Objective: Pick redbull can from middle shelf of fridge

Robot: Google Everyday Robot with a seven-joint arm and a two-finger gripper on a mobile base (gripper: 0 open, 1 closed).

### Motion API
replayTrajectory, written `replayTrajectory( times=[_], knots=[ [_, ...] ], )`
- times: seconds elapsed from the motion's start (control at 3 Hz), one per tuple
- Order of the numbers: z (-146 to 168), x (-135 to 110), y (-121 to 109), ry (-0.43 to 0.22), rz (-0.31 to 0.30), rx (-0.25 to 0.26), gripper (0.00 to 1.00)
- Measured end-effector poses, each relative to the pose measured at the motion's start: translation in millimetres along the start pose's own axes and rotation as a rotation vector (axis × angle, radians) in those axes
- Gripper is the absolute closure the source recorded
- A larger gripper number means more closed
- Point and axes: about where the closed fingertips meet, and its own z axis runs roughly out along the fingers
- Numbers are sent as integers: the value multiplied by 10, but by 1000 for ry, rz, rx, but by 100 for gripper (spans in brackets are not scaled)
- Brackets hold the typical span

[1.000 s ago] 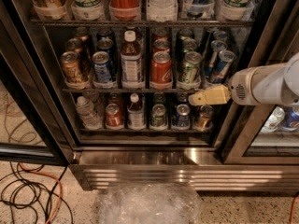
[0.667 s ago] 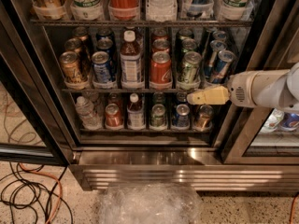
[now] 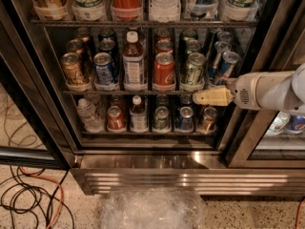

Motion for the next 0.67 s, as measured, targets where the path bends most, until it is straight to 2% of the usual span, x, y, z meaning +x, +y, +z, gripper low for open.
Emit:
replayTrajectory(
  times=[0.33,0.67],
  knots=[
    [0,0,0,0,0,0,42],
    [45,17,-40,-18,24,30,40]
  ],
)
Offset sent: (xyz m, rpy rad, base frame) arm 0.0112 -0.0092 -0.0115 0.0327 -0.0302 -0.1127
